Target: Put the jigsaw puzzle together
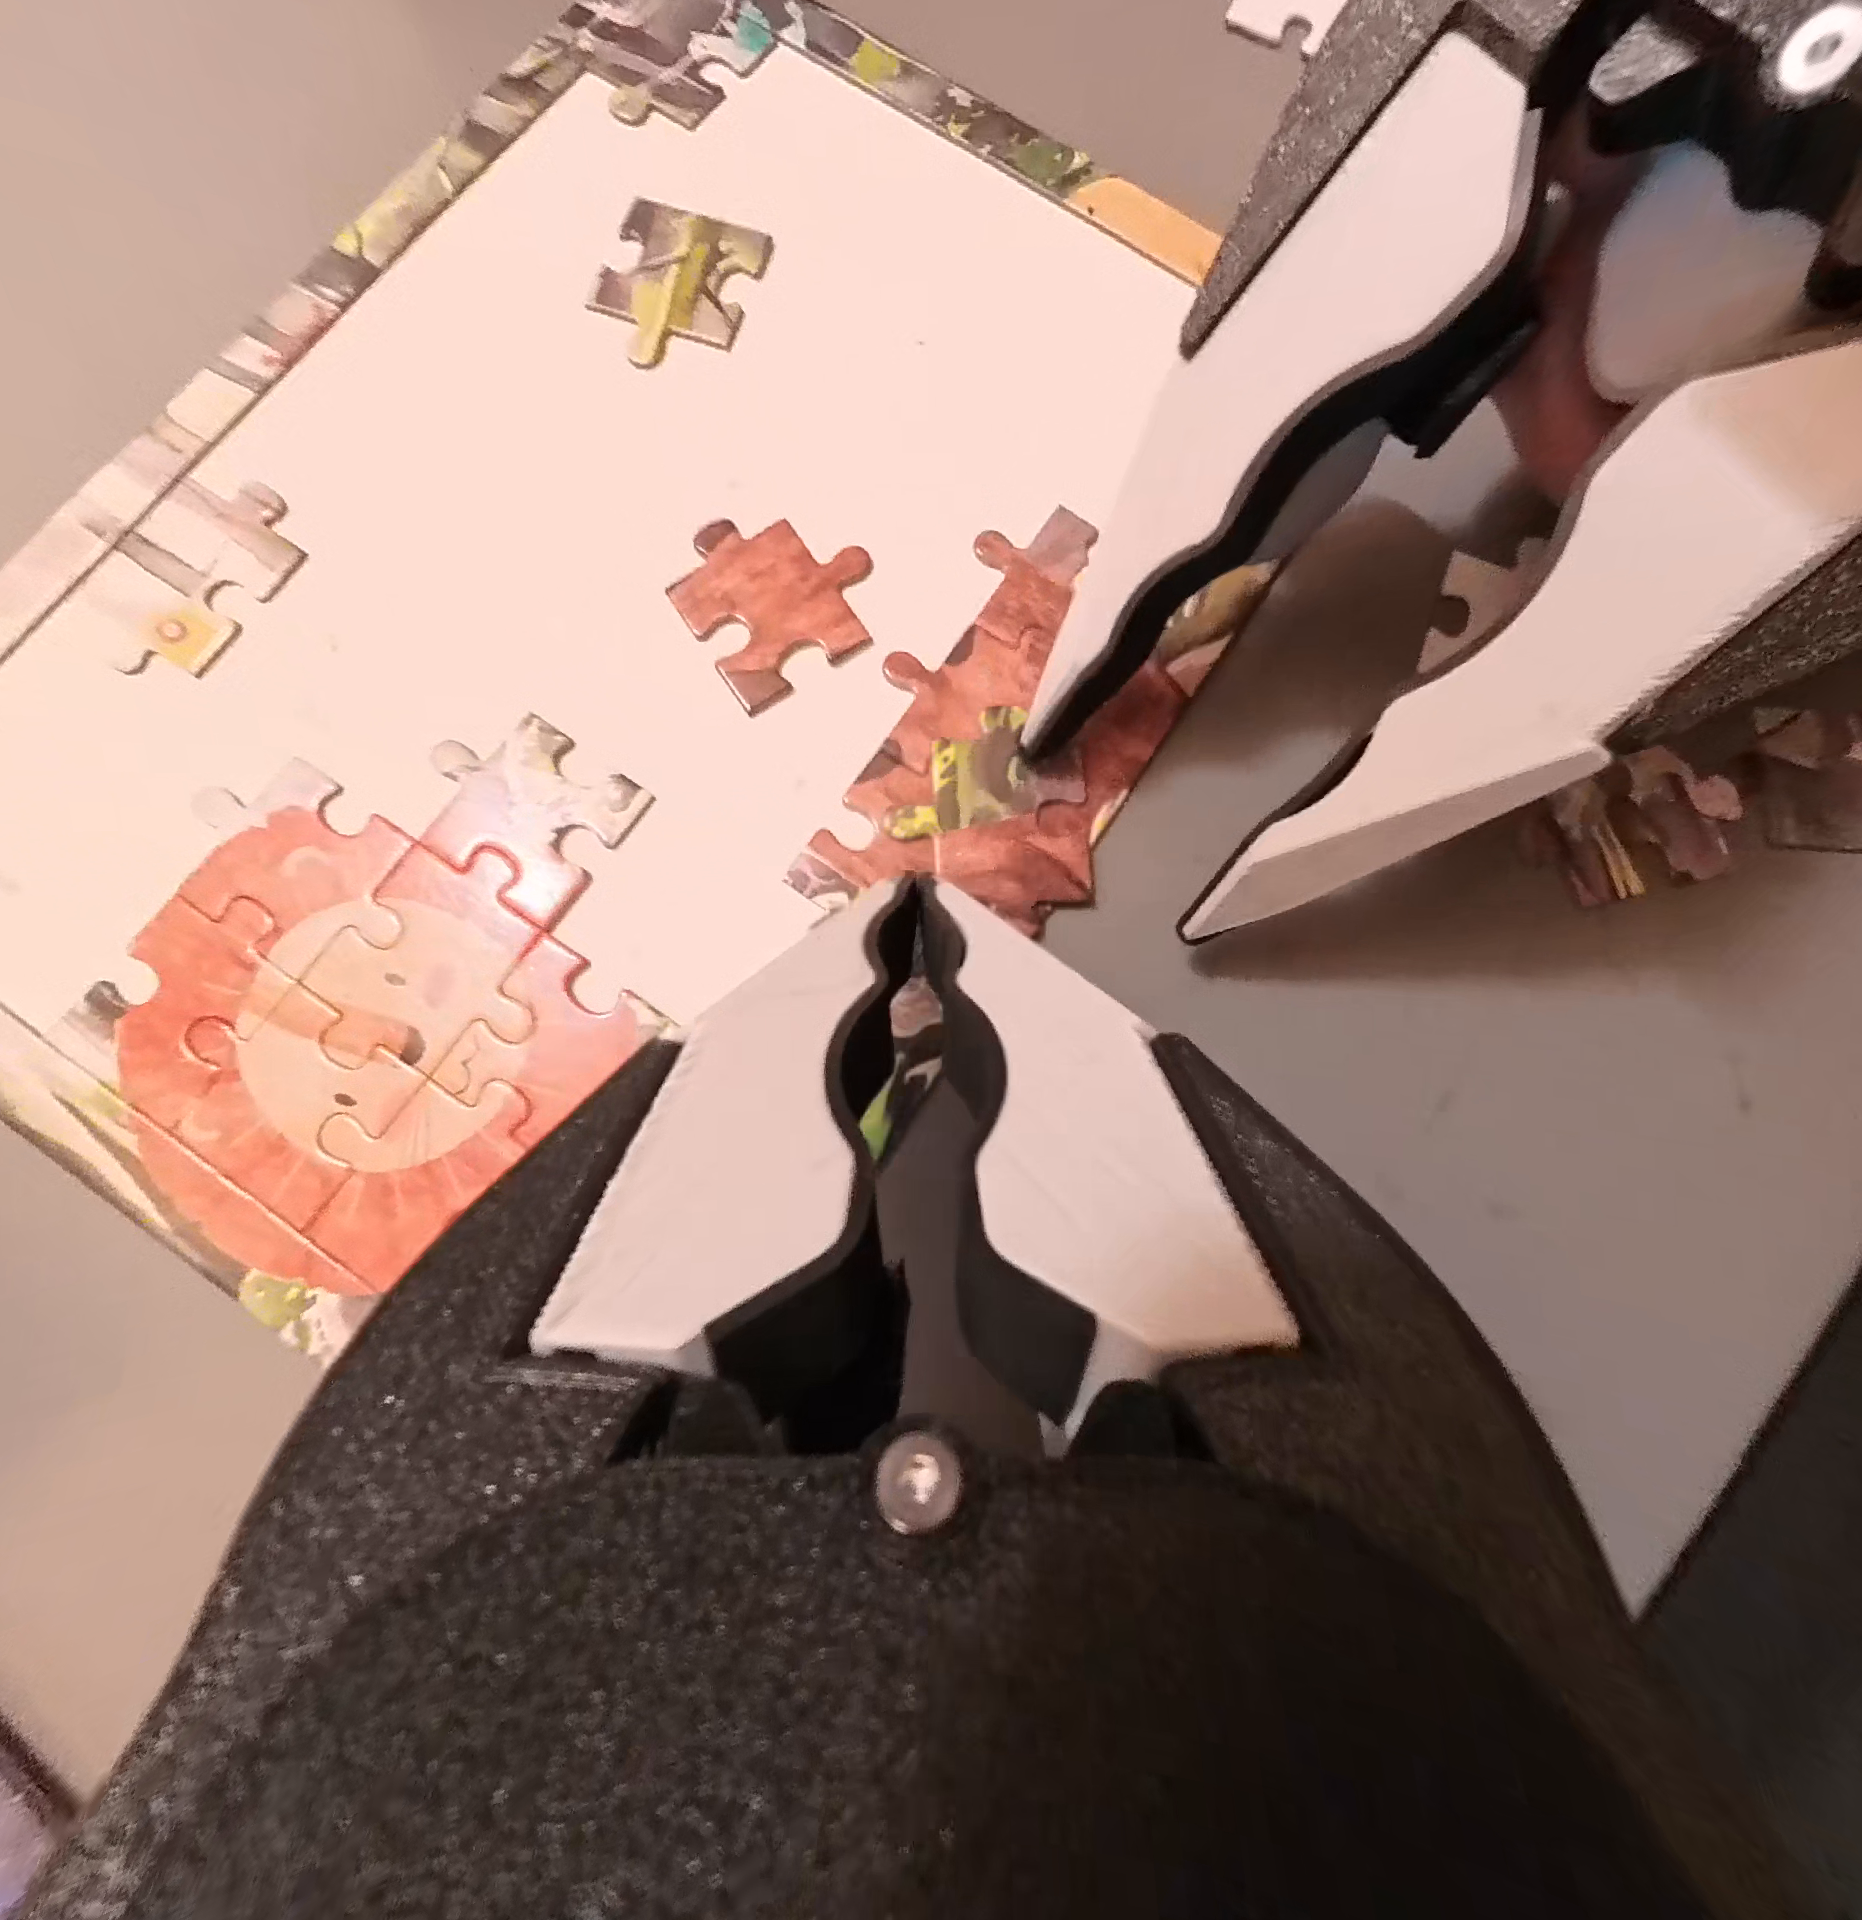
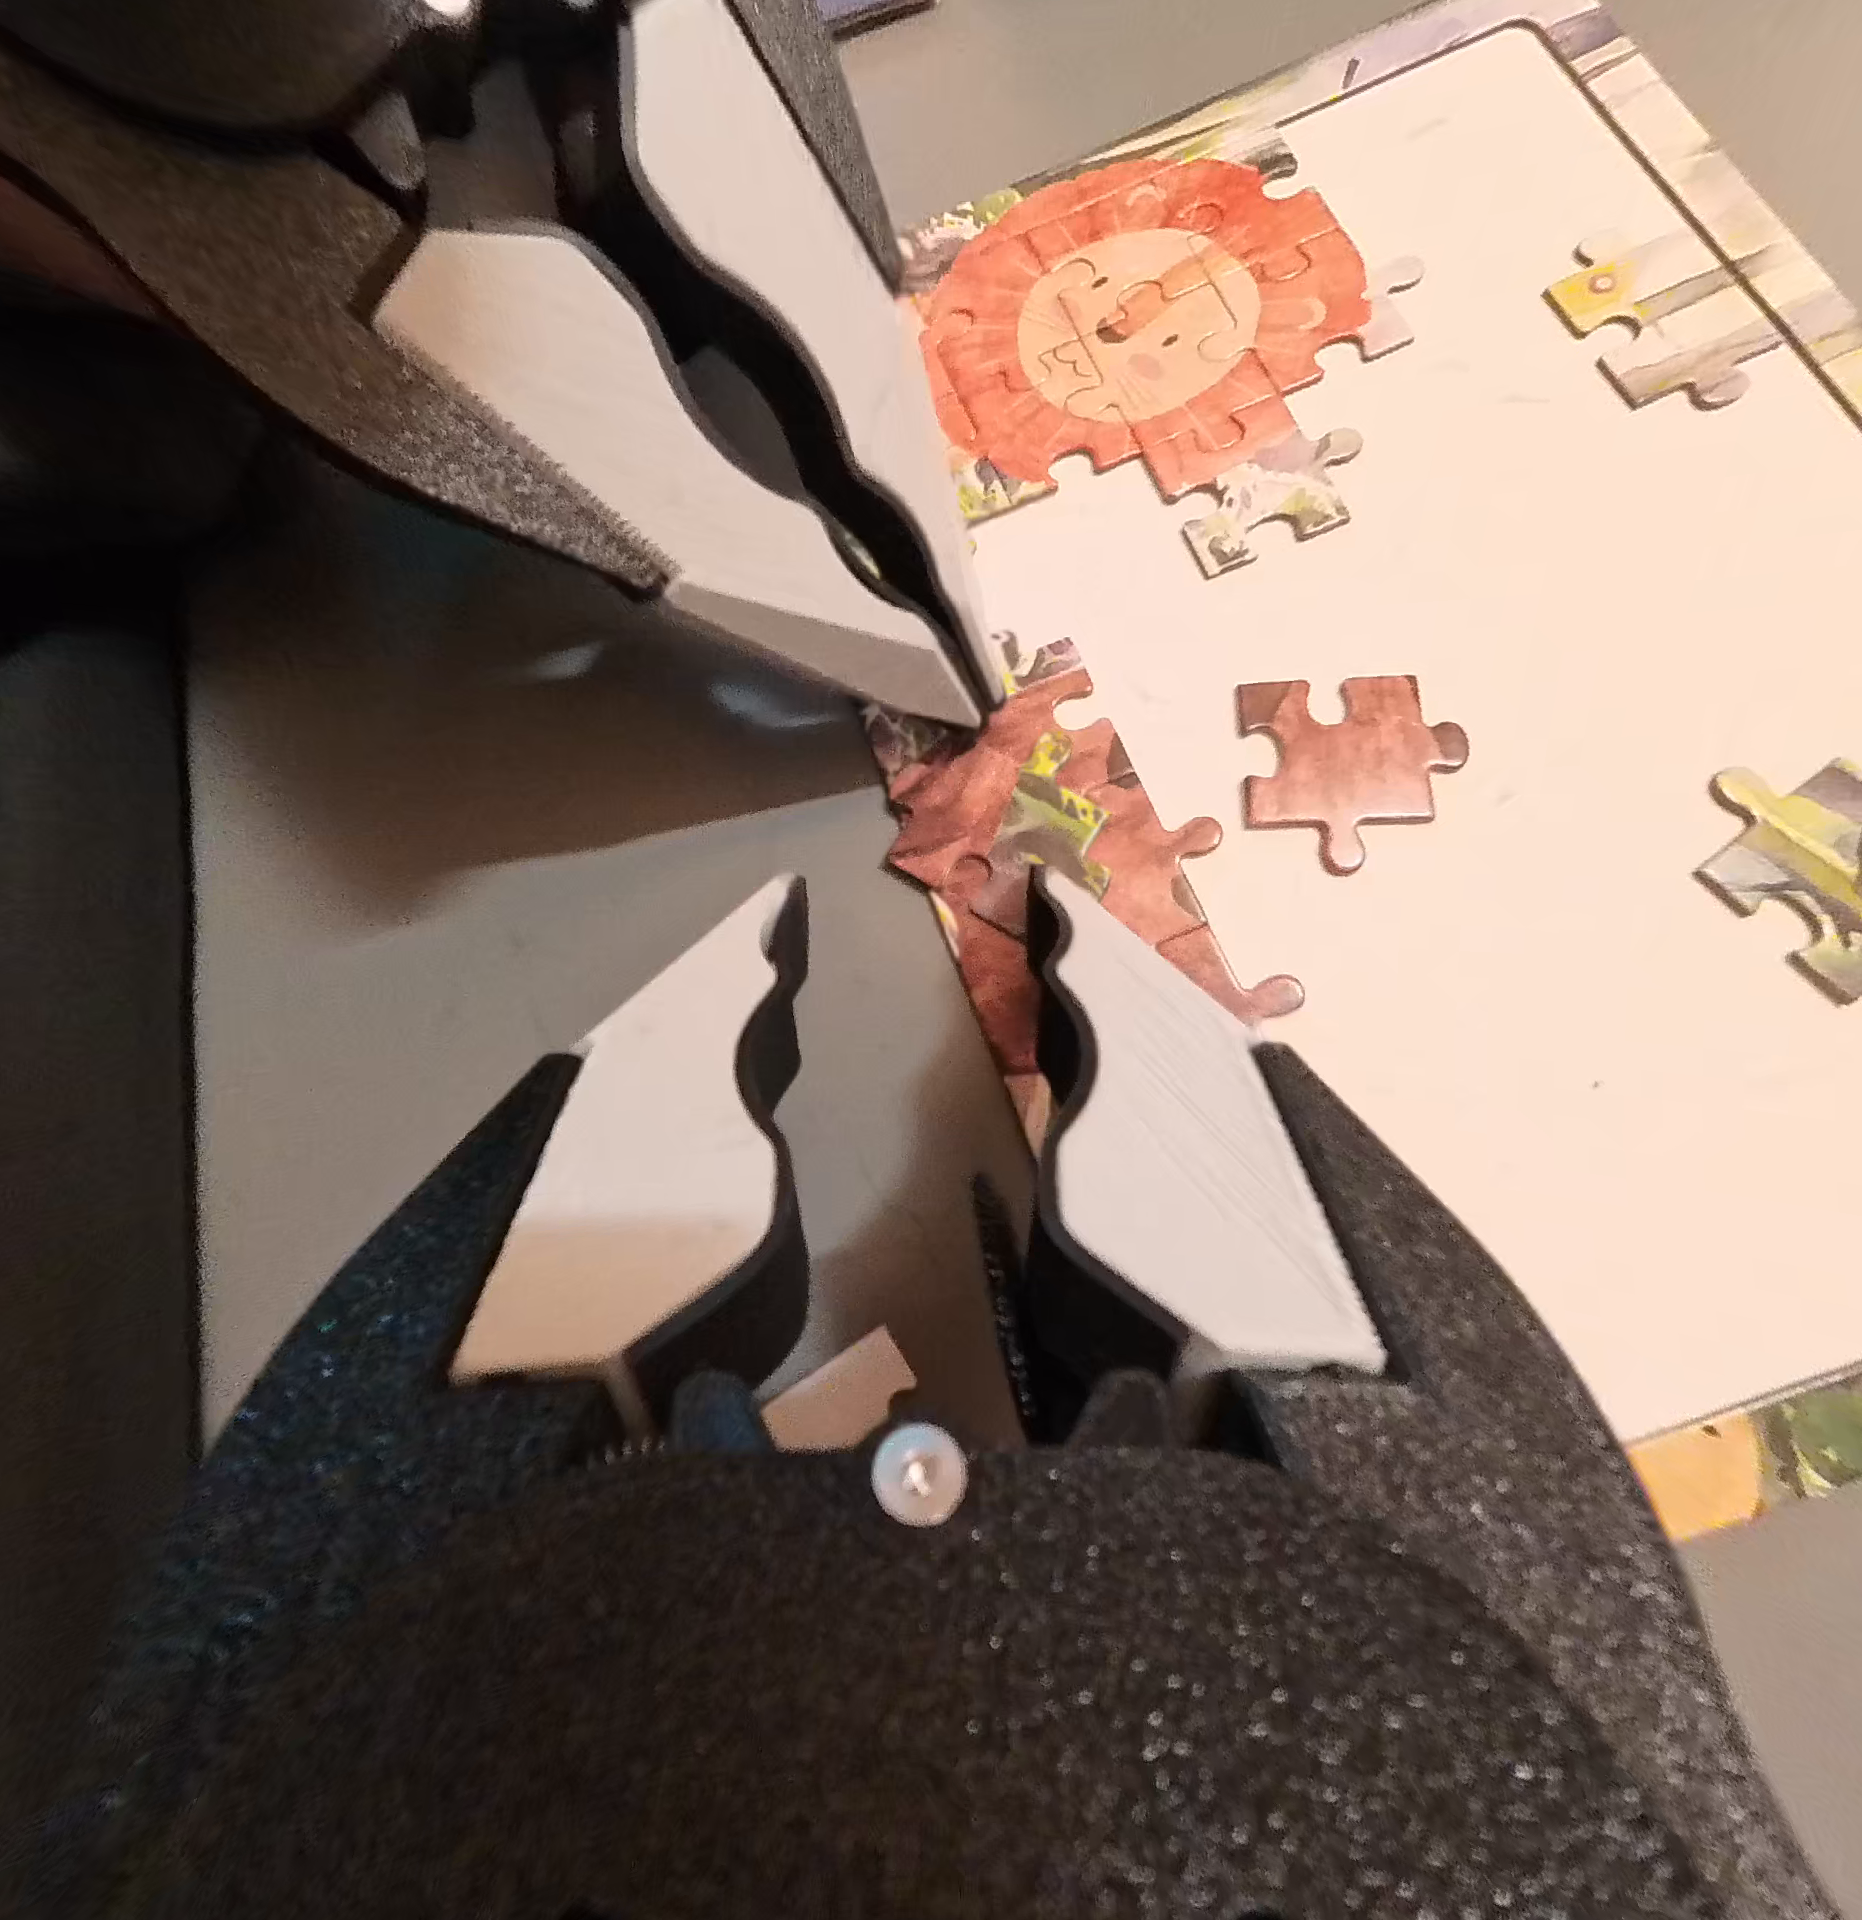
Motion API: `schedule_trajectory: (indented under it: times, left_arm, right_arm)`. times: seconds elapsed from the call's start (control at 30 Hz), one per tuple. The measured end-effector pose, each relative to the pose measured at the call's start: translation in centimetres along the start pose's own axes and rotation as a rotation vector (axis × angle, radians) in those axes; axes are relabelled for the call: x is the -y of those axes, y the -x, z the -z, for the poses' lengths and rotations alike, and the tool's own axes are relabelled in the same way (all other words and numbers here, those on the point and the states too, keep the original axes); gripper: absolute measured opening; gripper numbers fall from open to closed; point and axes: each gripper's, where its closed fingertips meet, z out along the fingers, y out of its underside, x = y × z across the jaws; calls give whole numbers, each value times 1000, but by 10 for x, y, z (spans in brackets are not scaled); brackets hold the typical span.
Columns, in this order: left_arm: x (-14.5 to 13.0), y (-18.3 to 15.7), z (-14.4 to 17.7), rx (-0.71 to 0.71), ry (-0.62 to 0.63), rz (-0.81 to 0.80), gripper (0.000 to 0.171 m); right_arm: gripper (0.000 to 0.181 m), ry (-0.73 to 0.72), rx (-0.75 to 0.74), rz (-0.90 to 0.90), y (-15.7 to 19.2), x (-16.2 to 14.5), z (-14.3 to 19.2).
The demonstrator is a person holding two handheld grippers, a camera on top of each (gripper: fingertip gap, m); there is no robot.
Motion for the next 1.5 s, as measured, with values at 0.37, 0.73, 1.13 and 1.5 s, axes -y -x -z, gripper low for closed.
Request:
schedule_trajectory:
  times: [0.37, 0.73, 1.13, 1.5]
  left_arm:
    - [0, -5, -5, -22, 20, -28, 0]
    - [18, -8, -13, -21, 22, -54, 0]
    - [6, 27, -9, 47, 17, 100, 0]
    - [6, 16, -8, 46, 46, 33, 0]
  right_arm:
    - [45, -3, 0, -16, -4, -3, 5]
    - [57, -21, -42, -109, -24, -8, 17]
    - [55, -34, 1, -91, -15, -6, 12]
    - [55, -44, -6, -76, -17, -4, 10]
